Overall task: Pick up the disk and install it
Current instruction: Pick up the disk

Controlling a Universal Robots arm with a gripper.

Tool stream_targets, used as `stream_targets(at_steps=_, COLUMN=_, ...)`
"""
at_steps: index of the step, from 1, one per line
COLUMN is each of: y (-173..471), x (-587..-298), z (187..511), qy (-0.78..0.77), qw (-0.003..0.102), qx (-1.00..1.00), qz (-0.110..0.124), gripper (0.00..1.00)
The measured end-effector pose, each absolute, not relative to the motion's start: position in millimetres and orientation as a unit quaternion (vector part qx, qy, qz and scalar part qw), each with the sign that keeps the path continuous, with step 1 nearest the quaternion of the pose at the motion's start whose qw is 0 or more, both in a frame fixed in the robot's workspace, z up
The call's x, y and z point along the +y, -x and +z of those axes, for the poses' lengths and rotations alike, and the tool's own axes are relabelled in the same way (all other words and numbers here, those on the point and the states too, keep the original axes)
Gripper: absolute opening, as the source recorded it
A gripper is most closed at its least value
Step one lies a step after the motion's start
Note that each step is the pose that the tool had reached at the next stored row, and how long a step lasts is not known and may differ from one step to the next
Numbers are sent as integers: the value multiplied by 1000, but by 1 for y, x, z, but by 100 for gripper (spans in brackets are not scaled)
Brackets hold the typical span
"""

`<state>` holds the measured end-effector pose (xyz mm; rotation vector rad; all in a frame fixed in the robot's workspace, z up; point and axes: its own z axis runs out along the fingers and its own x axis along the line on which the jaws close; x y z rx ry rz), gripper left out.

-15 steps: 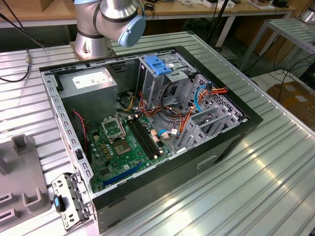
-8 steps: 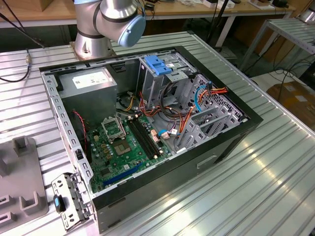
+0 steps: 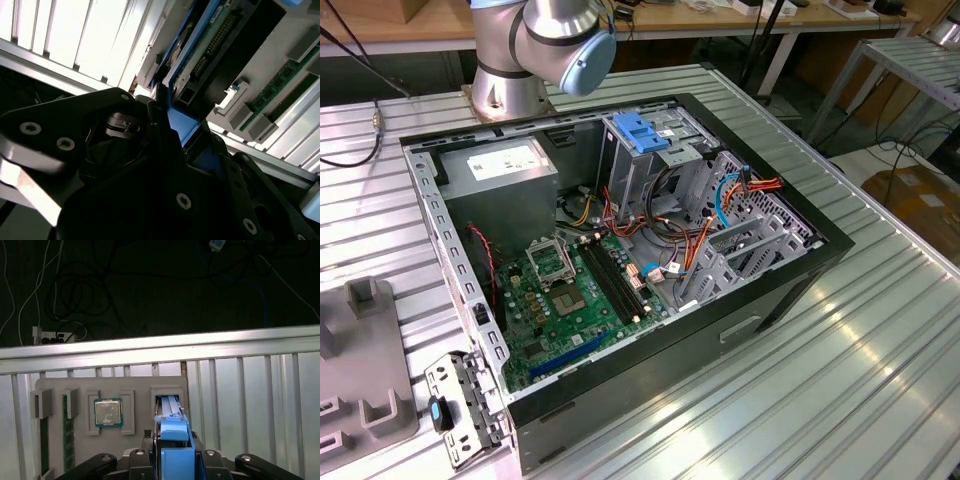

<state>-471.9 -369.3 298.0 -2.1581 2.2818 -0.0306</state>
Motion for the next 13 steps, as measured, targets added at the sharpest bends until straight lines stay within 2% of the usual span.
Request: stream_targets(at_steps=13, y=472, x=-370, z=298, qy=696, qw=0, qx=718, qz=-10, gripper=37)
